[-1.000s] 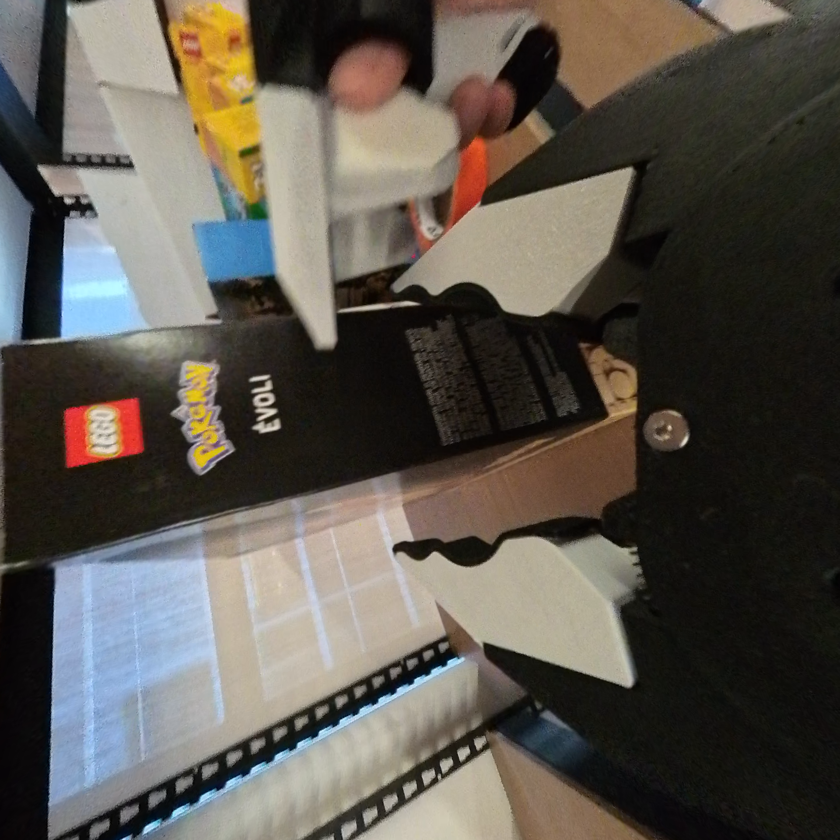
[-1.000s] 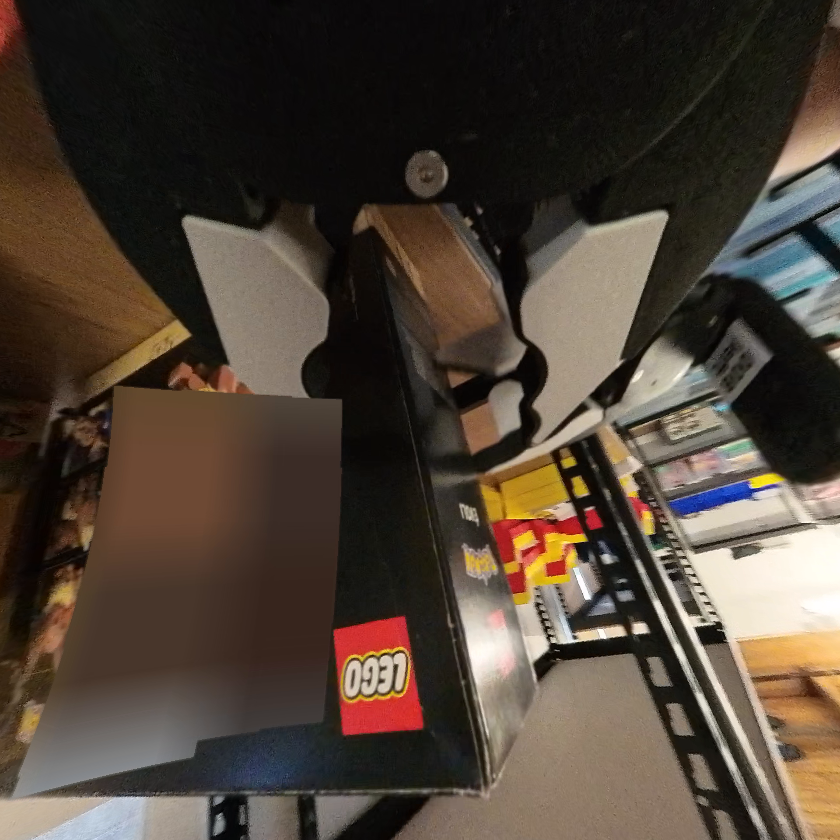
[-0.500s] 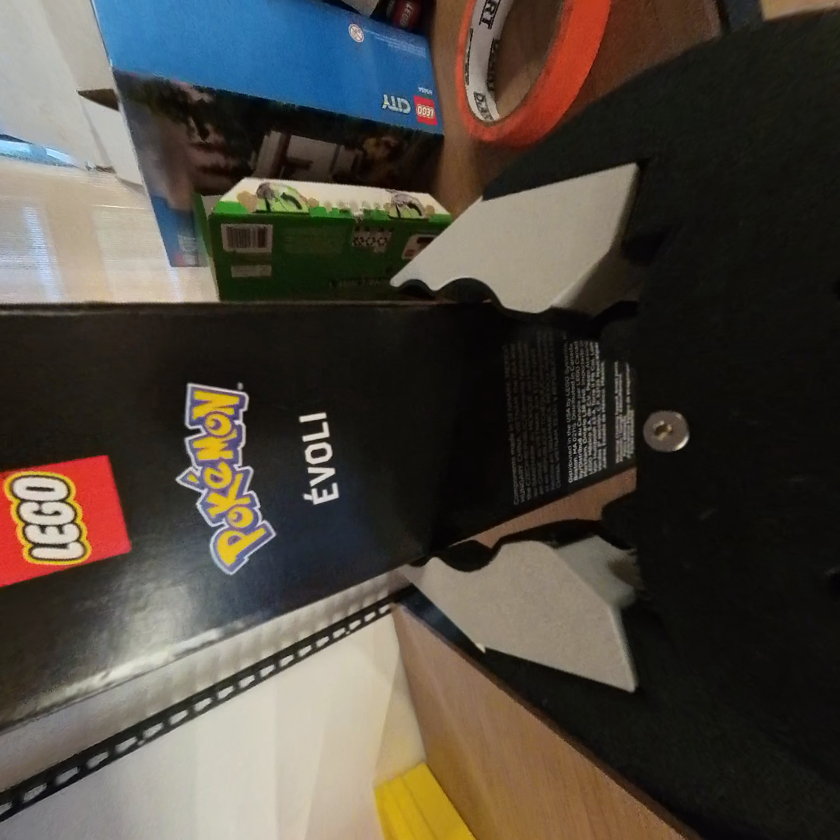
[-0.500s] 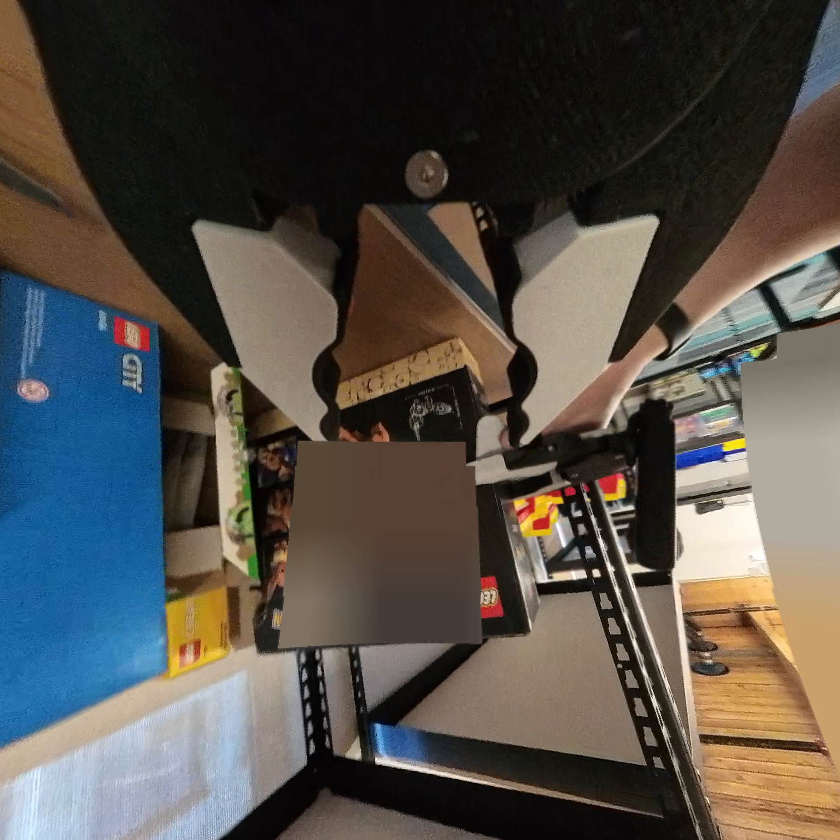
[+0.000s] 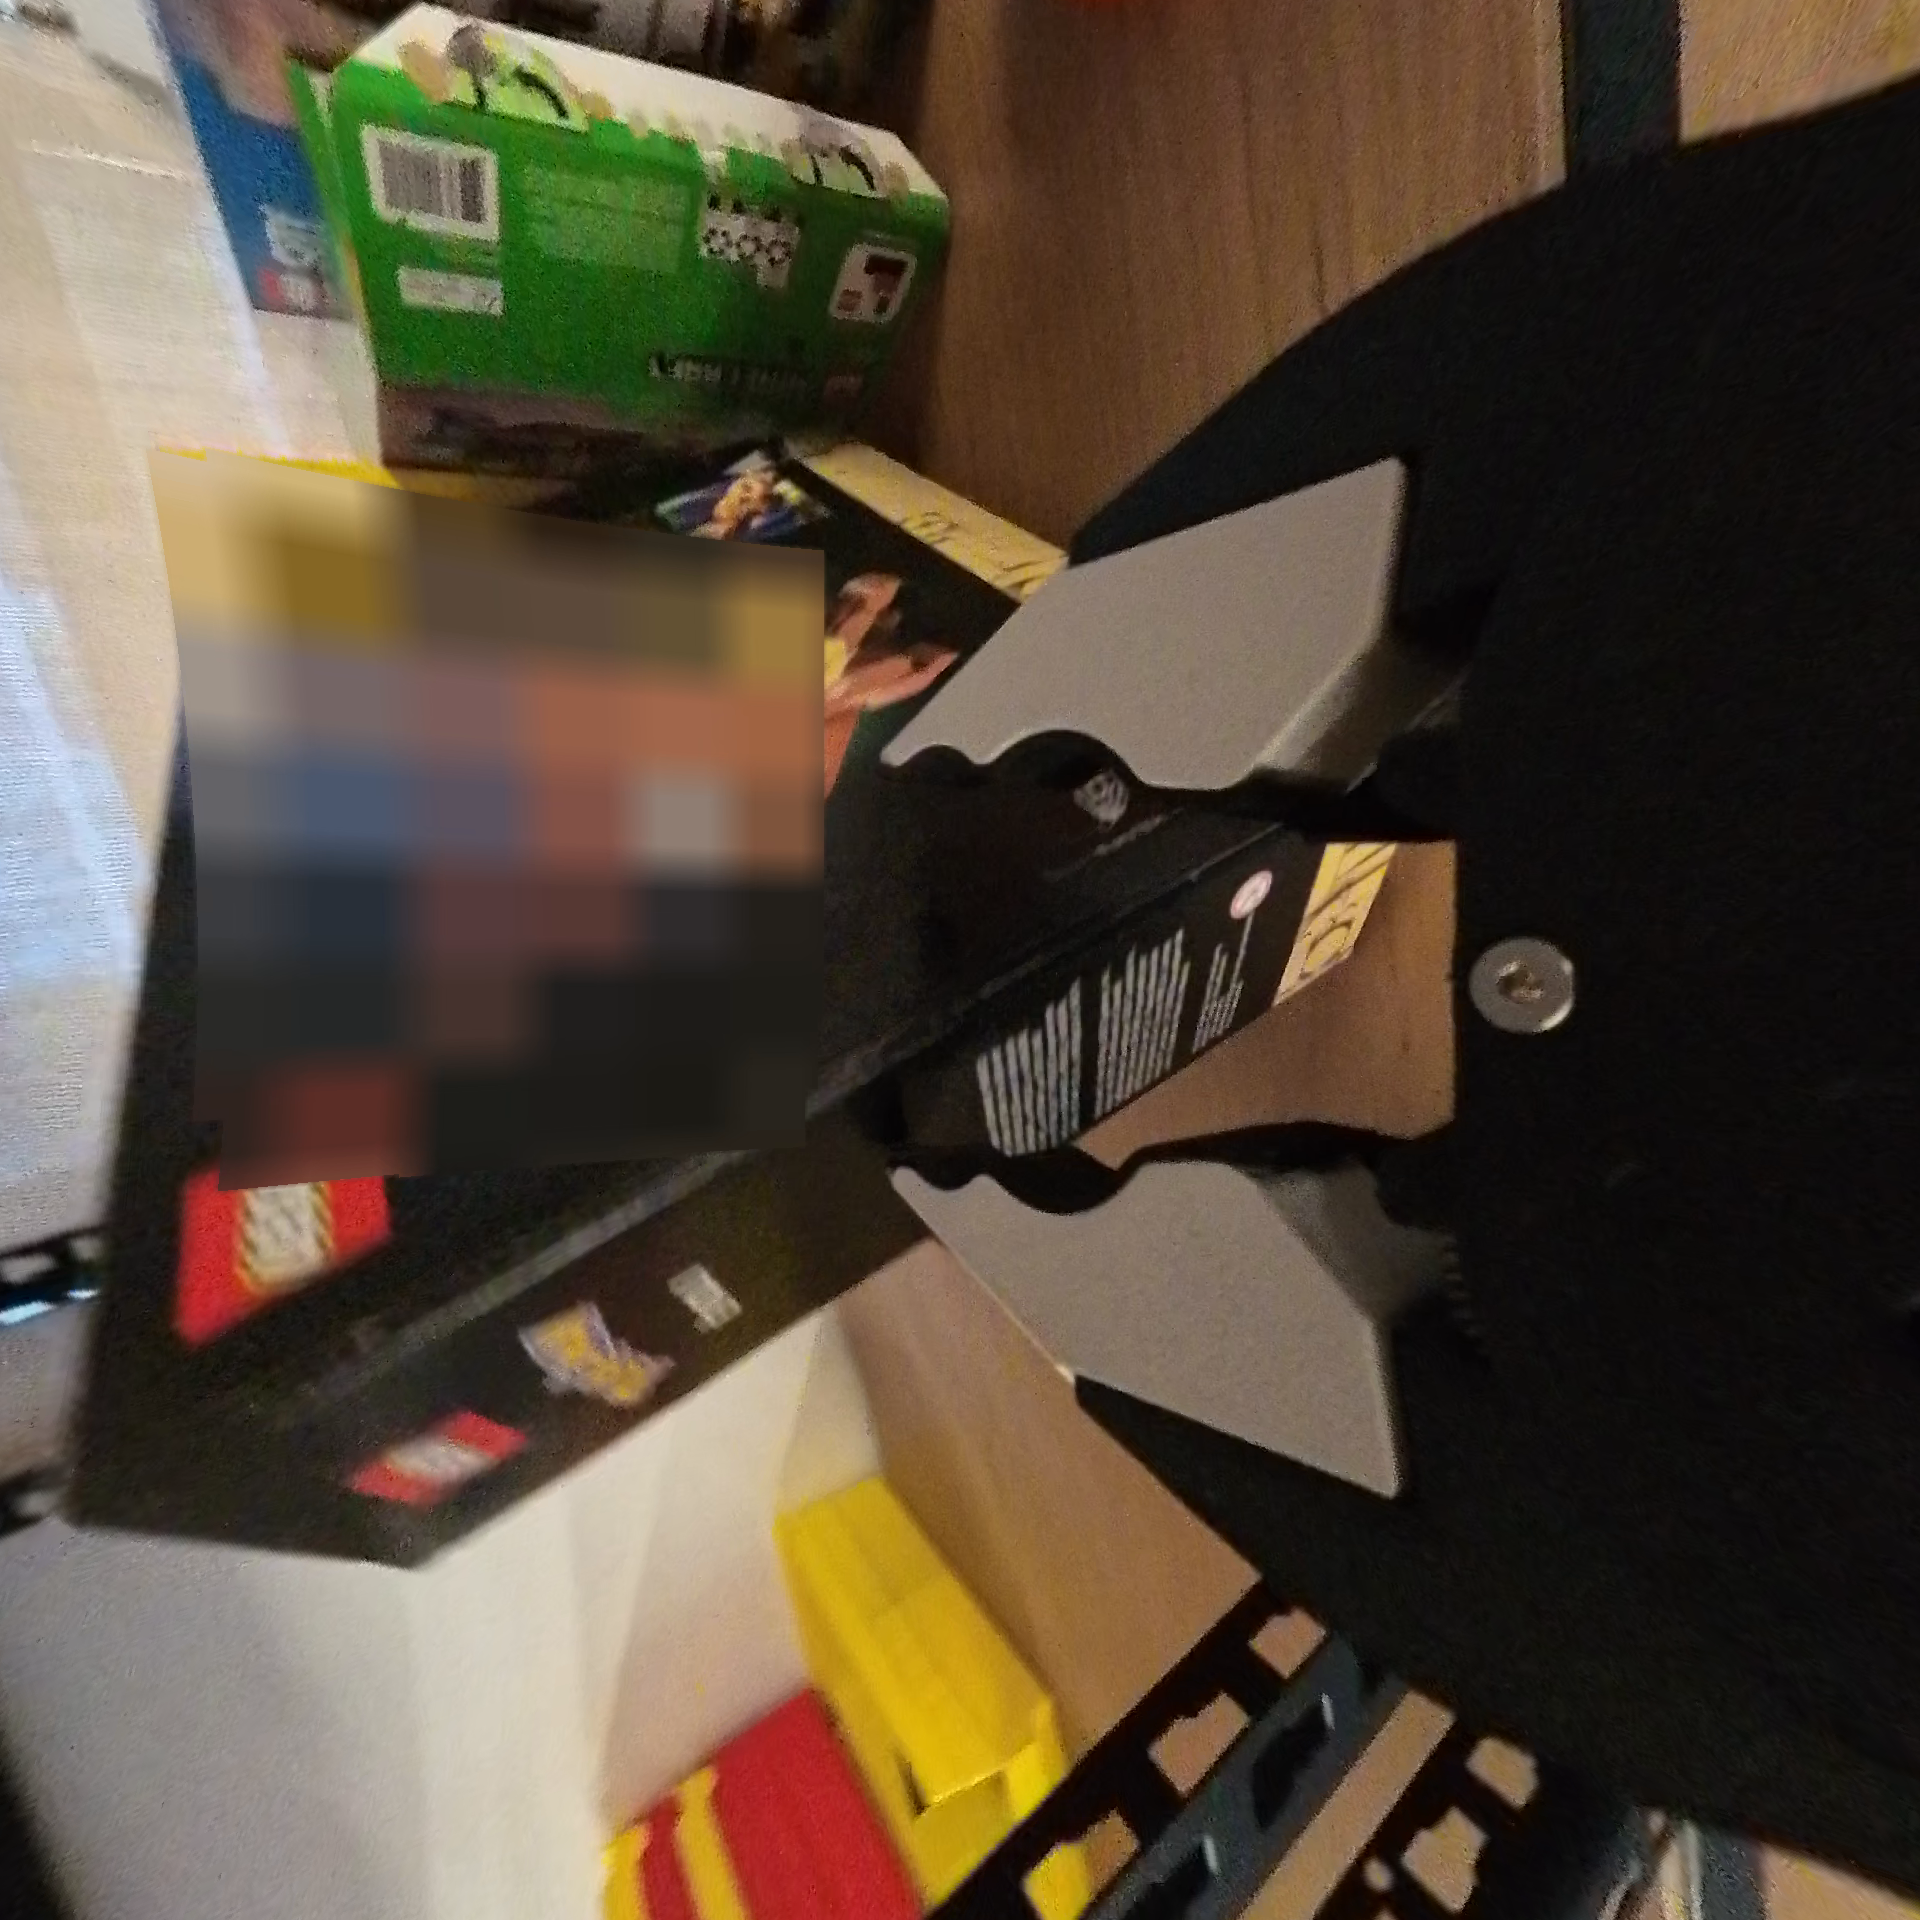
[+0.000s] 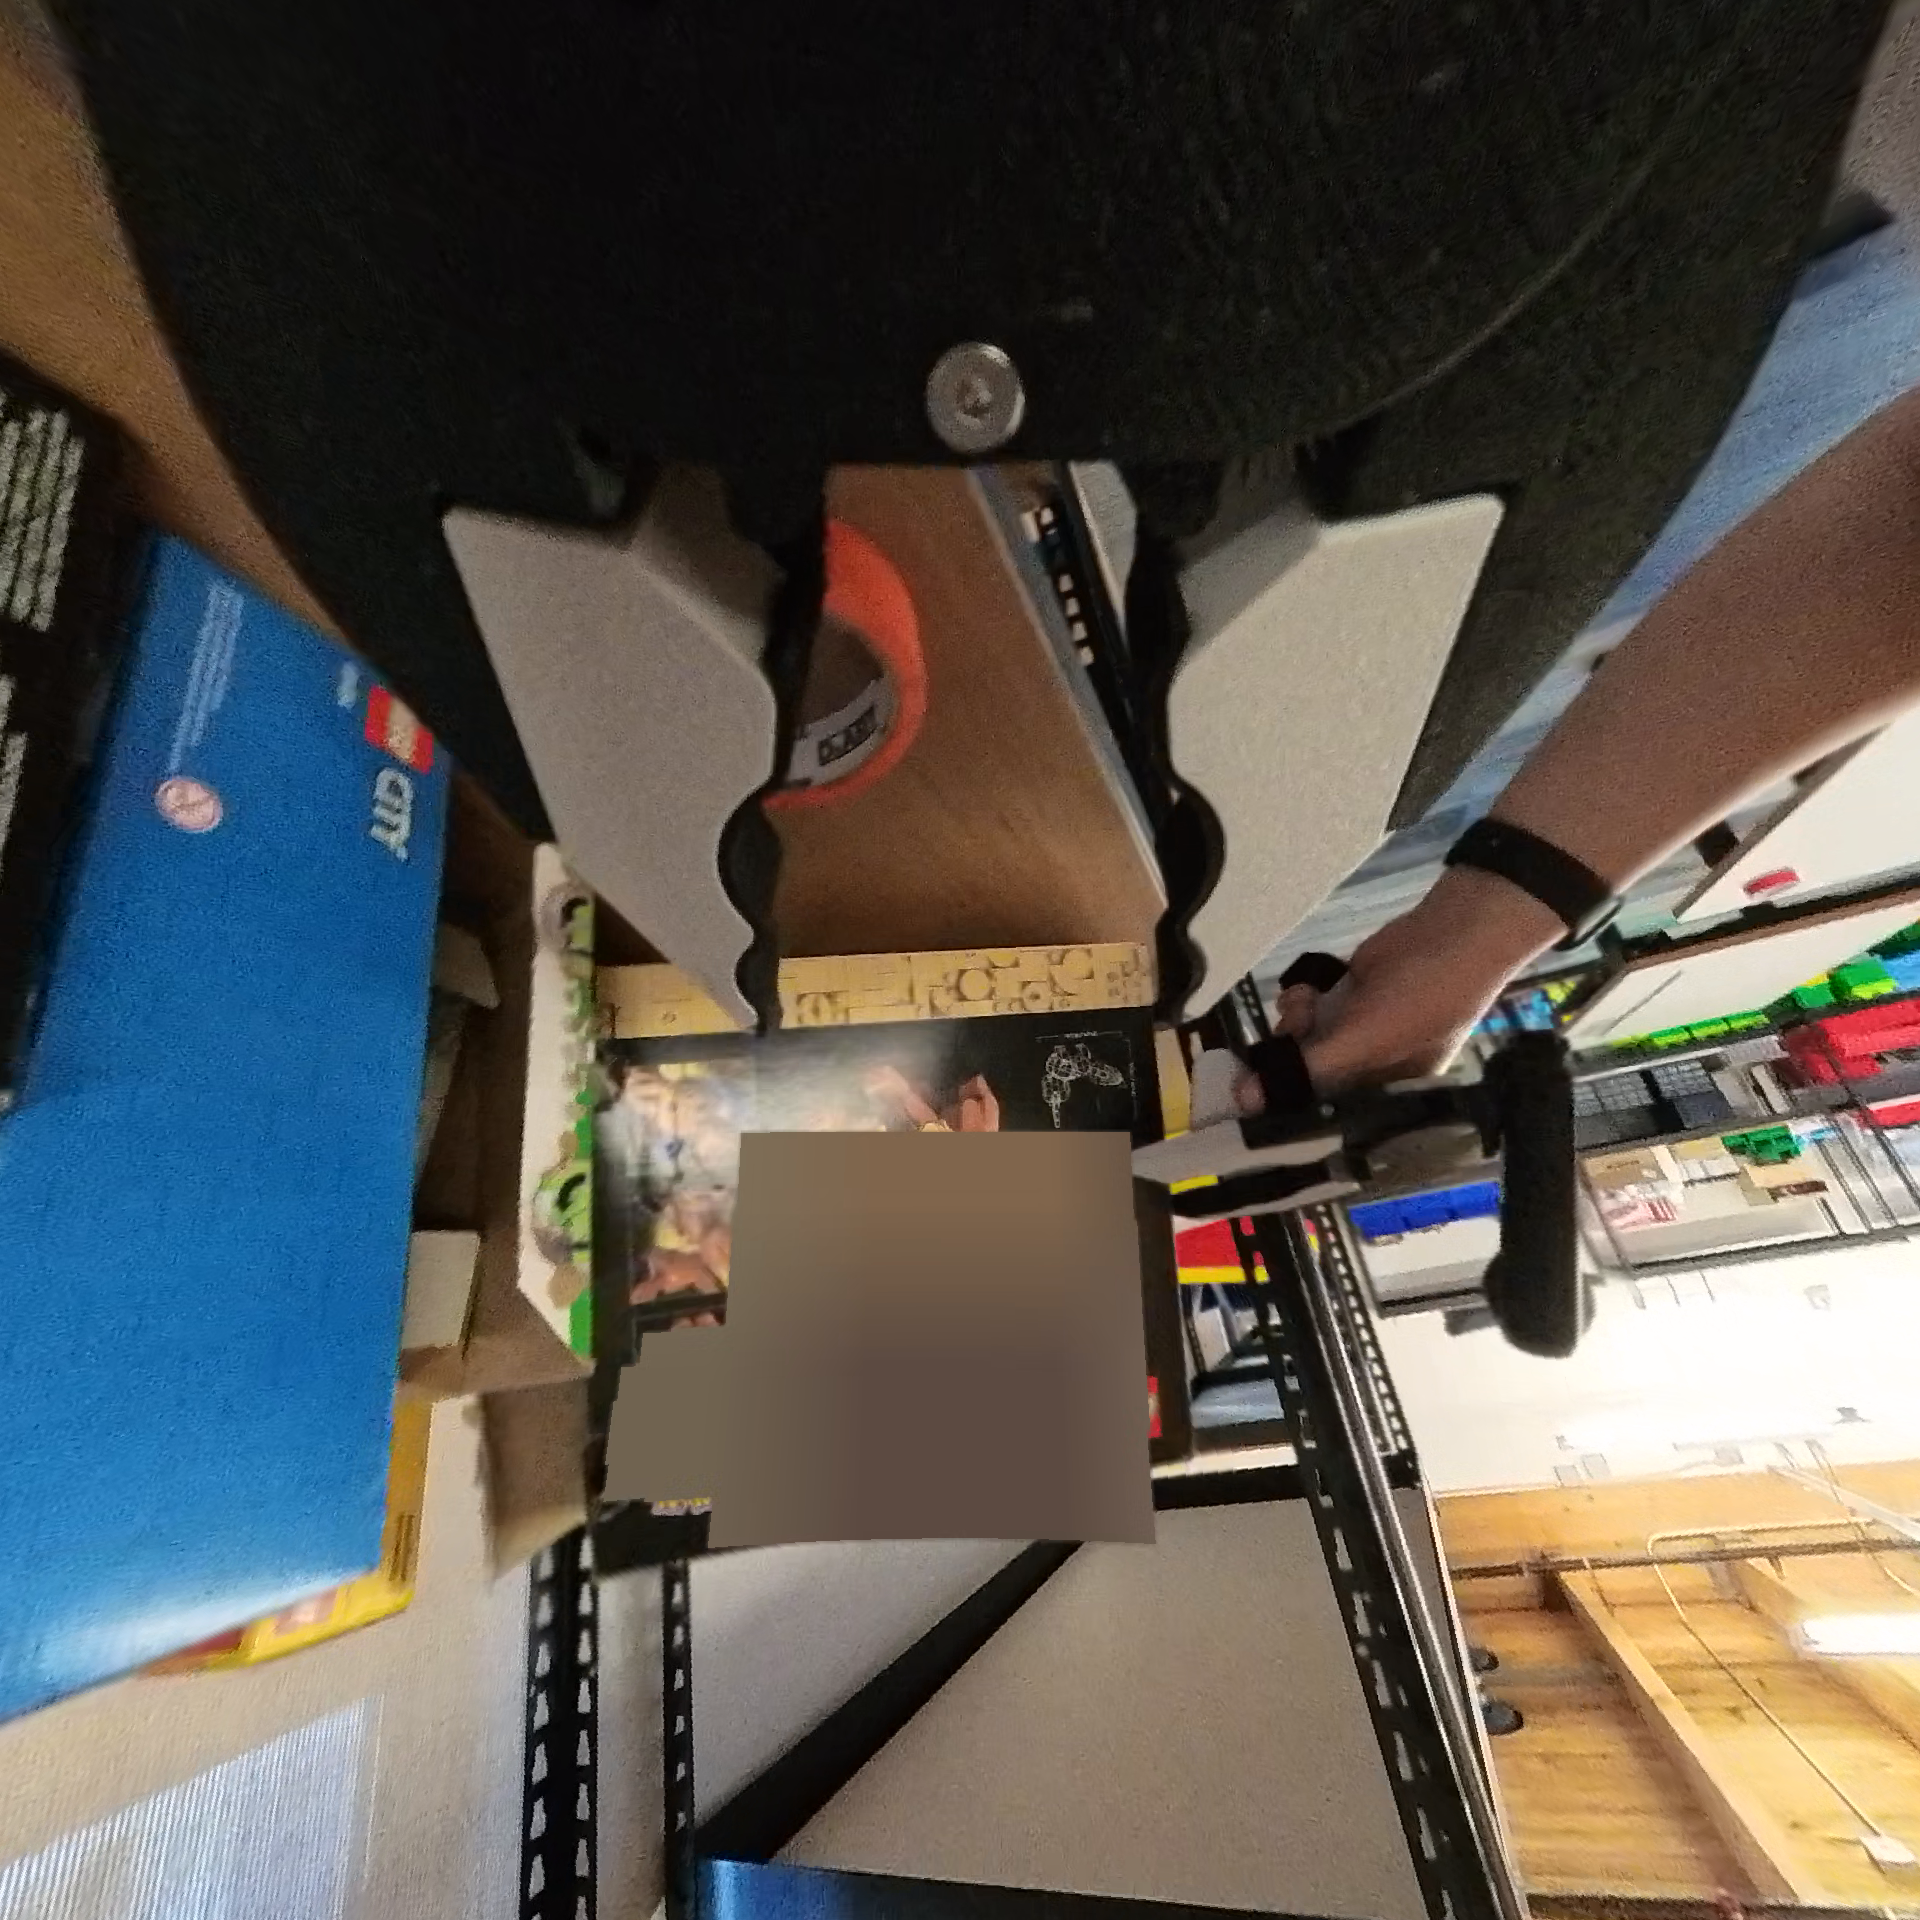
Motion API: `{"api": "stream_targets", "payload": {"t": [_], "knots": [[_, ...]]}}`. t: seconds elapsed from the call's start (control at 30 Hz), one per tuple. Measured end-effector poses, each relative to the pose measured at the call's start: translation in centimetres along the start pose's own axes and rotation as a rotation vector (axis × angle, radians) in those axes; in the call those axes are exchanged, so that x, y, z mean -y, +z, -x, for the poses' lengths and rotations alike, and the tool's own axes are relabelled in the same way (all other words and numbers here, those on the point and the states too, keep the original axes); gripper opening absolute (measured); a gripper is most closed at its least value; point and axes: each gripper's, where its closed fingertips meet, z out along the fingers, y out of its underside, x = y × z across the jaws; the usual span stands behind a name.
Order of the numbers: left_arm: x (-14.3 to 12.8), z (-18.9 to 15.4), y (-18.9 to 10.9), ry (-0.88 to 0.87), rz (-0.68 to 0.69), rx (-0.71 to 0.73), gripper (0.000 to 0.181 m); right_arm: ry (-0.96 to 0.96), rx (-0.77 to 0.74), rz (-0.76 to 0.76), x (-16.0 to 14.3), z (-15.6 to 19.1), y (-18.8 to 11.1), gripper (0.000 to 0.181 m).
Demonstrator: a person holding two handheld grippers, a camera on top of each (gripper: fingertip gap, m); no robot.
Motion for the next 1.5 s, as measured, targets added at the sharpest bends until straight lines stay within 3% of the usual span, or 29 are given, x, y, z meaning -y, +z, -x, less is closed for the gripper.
{"api": "stream_targets", "payload": {"t": [0.1, 0.17, 0.2, 0.23, 0.27, 0.33, 0.4, 0.53, 0.63, 0.83, 0.93, 1.03, 1.13, 1.23, 1.33, 1.4, 1.5], "knots": [[0.7, 0.3, 0.3, 0.081, -0.094, 0.032, 0.089, -0.102, 0.017, -0.038, 2.2, -1.1, 2.2, 0.068], [1.0, 1.5, 2.2, -0.075, -0.129, -0.028, 0.099, -0.178, 0.076, -0.077, 4.5, -1.5, 6.3, 0.067], [0.3, 2.0, 3.6, -0.172, -0.11, -0.044, 0.094, -0.178, 0.107, -0.022, 4.5, -1.8, 9.0, 0.068], [-1.3, 2.2, 5.1, -0.191, -0.036, -0.049, 0.064, -0.175, 0.145, 0.077, 3.7, -1.9, 11.2, 0.068], [-3.6, 1.4, 6.2, -0.187, 0.087, -0.076, 0.065, -0.154, 0.163, 0.184, 2.8, -2.1, 12.4, 0.065], [-6.7, 0.1, 7.6, -0.129, 0.229, -0.096, 0.073, -0.149, 0.182, 0.226, 2.8, -1.8, 13.1, 0.062], [-6.9, 0.1, 8.3, -0.076, 0.209, -0.063, 0.062, -0.207, 0.147, 0.201, 3.8, -2.3, 13.3, 0.061], [-6.8, 0.3, 8.4, -0.112, 0.172, -0.065, 0.055, -0.256, 0.114, 0.299, 4.0, -3.3, 13.6, 0.063], [-5.6, 0.6, 5.2, -0.213, 0.103, -0.104, 0.061, -0.227, 0.09, 0.356, 3.1, -3.5, 12.5, 0.064], [-4.5, 1.2, -8.0, -0.255, -0.061, -0.241, 0.052, -0.135, 0.083, 0.466, 0.0, -3.1, 10.9, 0.059], [-4.6, 6.2, -12.6, -0.25, -0.085, -0.191, 0.048, -0.059, 0.081, 0.498, -0.5, -2.6, 12.9, 0.057], [-3.9, 10.9, -14.4, -0.285, -0.119, -0.161, 0.043, -0.083, 0.094, 0.588, -1.0, -1.5, 17.4, 0.053], [-3.4, 11.7, -13.3, -0.203, -0.137, -0.198, 0.044, -0.187, 0.042, 0.7, -0.7, -2.8, 23.1, 0.044], [-3.7, 10.0, -10.1, -0.118, -0.134, -0.26, 0.049, -0.199, 0.032, 0.749, 0.5, -5.1, 29.6, 0.034], [-5.1, 6.3, -6.8, -0.057, -0.096, -0.365, 0.065, -0.067, 0.051, 0.968, -2.4, -8.6, 34.2, 0.033], [-5.6, 4.3, -4.8, -0.004, -0.099, -0.396, 0.069, 0.034, 0.088, 1.136, -5.3, -10.3, 35.7, 0.02], [-6.8, 2.2, -1.7, 0.106, -0.032, -0.419, 0.077, 0.161, 0.006, 1.157, -7.2, -14.0, 38.5, 0.022]]}}
